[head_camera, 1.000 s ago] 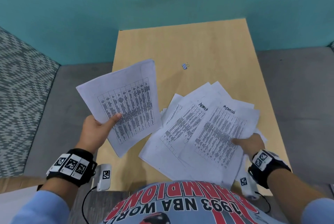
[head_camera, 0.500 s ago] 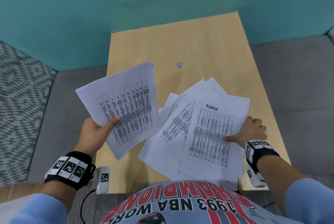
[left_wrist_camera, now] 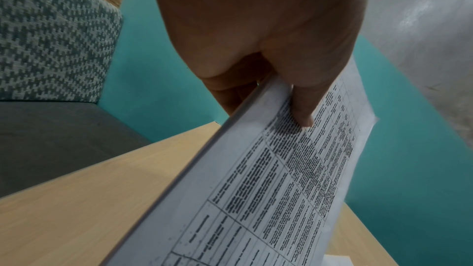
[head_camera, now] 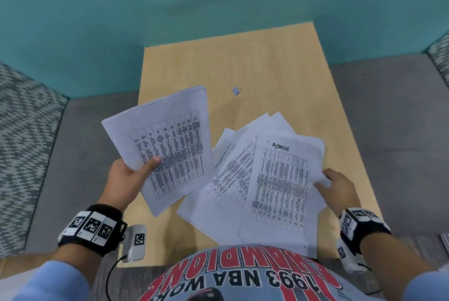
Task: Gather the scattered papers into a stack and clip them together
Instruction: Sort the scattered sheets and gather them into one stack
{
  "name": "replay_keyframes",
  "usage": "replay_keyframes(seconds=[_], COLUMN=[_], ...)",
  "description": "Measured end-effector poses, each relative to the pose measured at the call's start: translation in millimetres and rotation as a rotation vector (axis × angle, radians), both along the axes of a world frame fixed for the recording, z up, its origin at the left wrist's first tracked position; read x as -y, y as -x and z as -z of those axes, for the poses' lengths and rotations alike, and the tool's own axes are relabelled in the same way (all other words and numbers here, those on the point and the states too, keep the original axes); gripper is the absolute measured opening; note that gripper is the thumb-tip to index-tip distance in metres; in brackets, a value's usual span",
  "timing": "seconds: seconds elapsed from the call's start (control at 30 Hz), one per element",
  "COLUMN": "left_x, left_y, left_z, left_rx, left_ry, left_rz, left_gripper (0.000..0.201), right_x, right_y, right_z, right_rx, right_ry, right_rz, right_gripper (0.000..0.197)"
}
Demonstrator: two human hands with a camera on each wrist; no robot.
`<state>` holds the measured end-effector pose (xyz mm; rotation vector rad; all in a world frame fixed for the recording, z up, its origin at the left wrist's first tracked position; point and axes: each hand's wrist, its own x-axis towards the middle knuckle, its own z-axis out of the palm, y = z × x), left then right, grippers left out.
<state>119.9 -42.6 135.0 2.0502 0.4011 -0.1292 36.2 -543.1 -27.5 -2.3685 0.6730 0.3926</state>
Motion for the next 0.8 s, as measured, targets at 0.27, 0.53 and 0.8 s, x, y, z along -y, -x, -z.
replay_keyframes(seconds=[0.27,0.53,0.8], left_x=[-5,-15,-15], left_y=[3,14,16], left_z=[-3,-2,-5], left_rx=[0.020,0.005,0.003], left_ry=[0.023,0.041,0.032], left_rz=[-0.025,-0.076,-0.097], left_gripper=[0.028,0.022,0.018], right_x=[-10,-18,-9], right_y=[-40,-58,-59], right_z=[-19,-30,-33], right_rx=[0.065,0.057,0.045], right_ry=[-0.047,-0.163,-0.433], right_rz=[-0.065,0.071,0.465], right_gripper=[0.023,0.024,0.057])
